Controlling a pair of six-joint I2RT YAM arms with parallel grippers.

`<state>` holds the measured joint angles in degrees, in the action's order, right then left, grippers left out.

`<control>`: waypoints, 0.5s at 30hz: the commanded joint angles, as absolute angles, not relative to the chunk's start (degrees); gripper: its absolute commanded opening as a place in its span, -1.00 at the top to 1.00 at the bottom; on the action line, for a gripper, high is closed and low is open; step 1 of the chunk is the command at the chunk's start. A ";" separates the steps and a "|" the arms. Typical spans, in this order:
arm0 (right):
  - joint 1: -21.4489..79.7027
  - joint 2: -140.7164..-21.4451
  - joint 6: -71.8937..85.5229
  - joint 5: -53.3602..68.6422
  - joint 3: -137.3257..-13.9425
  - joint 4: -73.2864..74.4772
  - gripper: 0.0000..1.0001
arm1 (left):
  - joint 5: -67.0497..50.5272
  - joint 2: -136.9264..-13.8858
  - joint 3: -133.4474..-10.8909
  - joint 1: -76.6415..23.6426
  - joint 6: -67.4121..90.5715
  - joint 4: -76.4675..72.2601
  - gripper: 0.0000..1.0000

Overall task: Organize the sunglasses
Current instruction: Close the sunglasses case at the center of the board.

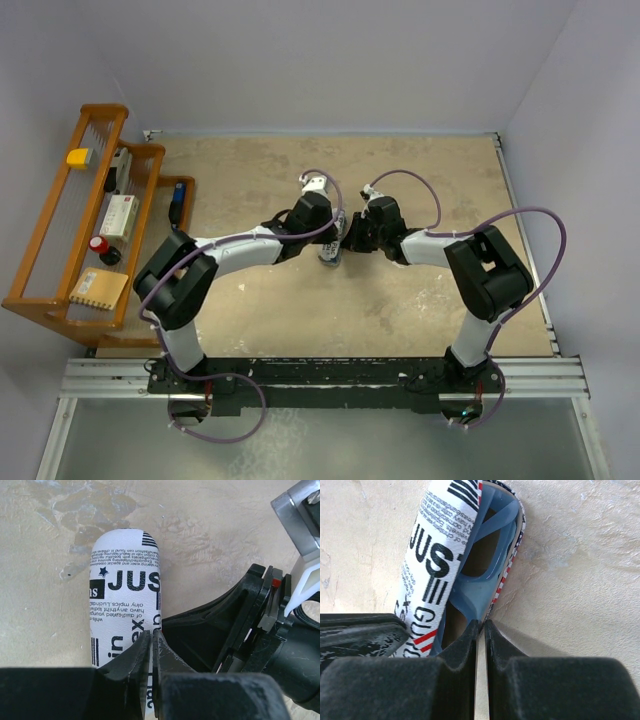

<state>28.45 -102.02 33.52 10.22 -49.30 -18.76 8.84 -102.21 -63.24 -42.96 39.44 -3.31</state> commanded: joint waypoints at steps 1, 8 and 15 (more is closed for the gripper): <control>28.40 -100.47 33.42 11.26 -49.97 -19.16 0.78 | 8.60 -104.50 -62.92 -43.76 39.97 -0.87 0.94; 28.39 -91.73 34.69 3.42 -47.17 -12.90 1.00 | 8.94 -104.23 -62.83 -43.70 39.87 -0.94 0.94; 28.39 -86.86 34.60 -1.08 -46.16 -9.67 0.95 | 8.61 -104.80 -63.19 -43.83 39.95 -1.31 0.94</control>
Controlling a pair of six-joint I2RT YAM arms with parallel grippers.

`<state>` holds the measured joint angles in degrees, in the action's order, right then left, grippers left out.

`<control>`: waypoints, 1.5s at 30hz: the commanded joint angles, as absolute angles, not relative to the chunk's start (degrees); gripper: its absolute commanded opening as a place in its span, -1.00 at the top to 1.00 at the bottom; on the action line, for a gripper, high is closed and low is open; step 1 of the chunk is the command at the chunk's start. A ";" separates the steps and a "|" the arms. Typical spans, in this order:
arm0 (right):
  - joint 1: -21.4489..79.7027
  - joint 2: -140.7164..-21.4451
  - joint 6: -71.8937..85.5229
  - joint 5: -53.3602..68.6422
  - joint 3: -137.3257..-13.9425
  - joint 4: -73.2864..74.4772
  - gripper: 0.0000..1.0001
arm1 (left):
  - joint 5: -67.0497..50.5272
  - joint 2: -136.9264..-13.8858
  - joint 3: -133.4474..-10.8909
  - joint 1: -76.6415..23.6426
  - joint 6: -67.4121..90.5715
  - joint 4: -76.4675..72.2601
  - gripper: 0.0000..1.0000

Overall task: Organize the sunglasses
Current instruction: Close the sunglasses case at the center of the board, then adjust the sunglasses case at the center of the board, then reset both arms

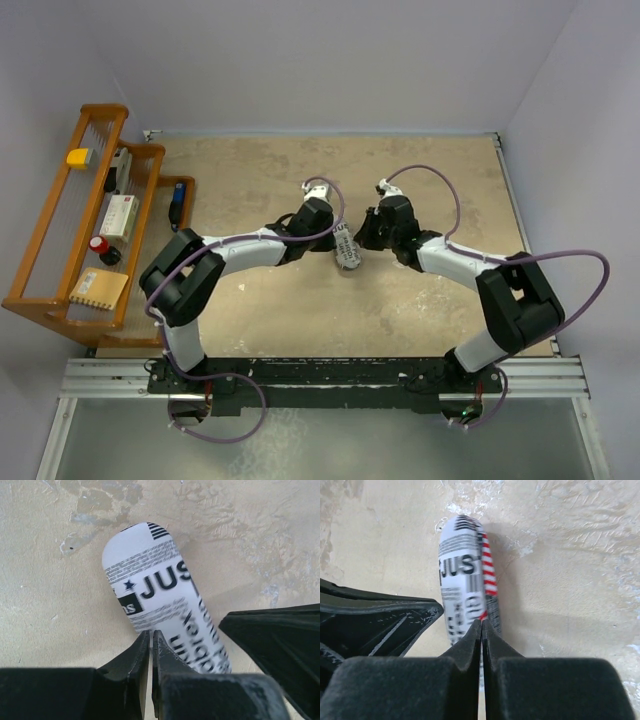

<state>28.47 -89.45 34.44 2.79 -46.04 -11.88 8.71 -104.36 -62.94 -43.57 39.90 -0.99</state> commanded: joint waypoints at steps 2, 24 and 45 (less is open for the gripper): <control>28.39 -86.77 34.44 -0.48 -46.08 -9.13 0.83 | 8.61 -104.96 -63.31 -43.84 40.02 -1.38 0.94; 28.48 -92.82 33.91 0.22 -44.98 -13.20 0.81 | 11.49 -101.54 -63.38 -44.38 38.97 1.74 0.96; 28.56 -76.35 27.68 -2.80 -41.13 -11.04 0.28 | 24.38 -86.29 -50.94 -44.38 36.46 1.10 0.37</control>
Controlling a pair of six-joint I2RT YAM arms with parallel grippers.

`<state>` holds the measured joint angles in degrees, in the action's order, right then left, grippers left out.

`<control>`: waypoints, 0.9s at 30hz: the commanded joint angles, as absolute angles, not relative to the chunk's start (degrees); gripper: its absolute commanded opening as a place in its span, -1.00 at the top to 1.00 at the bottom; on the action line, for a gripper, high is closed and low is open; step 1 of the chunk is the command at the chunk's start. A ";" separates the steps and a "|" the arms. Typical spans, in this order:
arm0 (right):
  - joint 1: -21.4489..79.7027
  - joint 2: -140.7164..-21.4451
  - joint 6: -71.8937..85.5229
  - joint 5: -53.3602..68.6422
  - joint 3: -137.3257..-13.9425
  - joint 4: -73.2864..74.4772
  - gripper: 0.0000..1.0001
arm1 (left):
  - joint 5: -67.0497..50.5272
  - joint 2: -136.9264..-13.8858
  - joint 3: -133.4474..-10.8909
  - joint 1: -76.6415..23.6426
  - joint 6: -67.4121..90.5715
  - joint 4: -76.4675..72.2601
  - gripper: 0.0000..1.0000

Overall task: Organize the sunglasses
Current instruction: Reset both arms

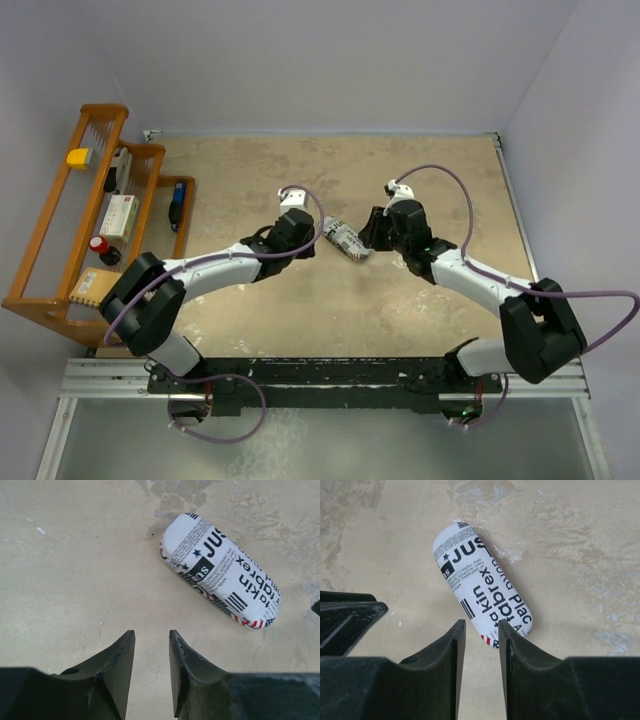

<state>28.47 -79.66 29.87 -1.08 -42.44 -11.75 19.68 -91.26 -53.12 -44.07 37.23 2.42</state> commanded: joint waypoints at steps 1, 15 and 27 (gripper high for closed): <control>28.61 -75.74 27.49 -3.00 -40.86 -10.95 0.22 | 25.13 -85.48 -50.68 -44.36 36.31 1.28 0.32; 29.70 -71.83 27.50 -2.32 -39.75 -10.35 -0.20 | 28.08 -79.15 -47.48 -44.38 36.02 2.41 -0.24; 30.74 -71.65 29.31 -1.92 -40.71 -7.83 -0.99 | 28.71 -78.37 -47.55 -44.38 35.79 4.51 -0.99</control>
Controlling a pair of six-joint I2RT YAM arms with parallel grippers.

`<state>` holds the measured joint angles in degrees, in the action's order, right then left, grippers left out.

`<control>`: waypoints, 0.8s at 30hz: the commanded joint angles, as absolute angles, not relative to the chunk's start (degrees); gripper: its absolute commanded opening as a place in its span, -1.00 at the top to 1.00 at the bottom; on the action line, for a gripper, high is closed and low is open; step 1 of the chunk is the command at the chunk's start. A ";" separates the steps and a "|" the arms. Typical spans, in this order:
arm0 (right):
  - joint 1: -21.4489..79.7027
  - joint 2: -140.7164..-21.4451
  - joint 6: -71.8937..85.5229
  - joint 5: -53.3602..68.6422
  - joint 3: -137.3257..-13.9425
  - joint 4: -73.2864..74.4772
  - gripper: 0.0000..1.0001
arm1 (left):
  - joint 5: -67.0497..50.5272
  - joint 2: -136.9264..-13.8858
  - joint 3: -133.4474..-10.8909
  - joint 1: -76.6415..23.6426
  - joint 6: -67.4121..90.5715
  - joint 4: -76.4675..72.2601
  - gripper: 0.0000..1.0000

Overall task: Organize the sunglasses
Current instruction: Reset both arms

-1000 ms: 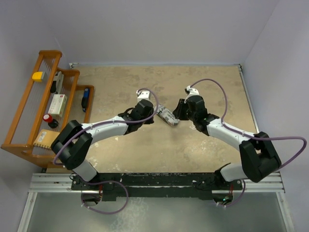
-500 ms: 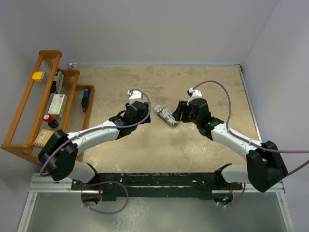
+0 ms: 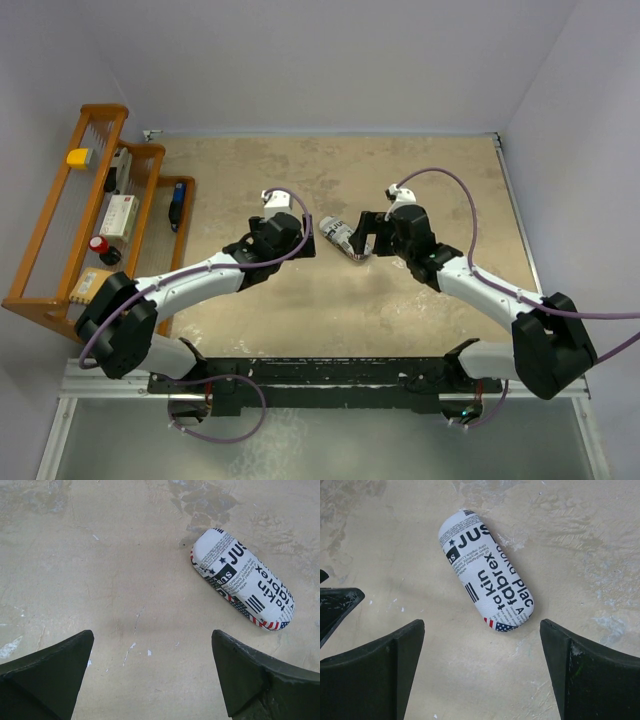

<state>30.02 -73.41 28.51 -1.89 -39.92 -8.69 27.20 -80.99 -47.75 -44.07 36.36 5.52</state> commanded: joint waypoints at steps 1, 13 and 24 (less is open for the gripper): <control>30.88 -71.63 29.36 -2.00 -40.73 -7.75 -0.99 | 28.85 -77.97 -47.43 -44.36 35.65 4.53 -0.99; 31.98 -71.15 29.37 -3.90 -42.09 -6.50 -0.99 | 30.63 -73.52 -46.70 -44.38 33.93 4.68 -0.99; 33.07 -71.64 28.47 -4.66 -43.43 -5.83 -0.99 | 33.54 -70.56 -46.48 -44.34 33.30 5.32 -0.98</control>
<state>32.42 -72.97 29.12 -3.36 -40.47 -5.76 30.94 -72.36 -46.06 -44.07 34.65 5.67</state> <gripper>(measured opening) 0.994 0.993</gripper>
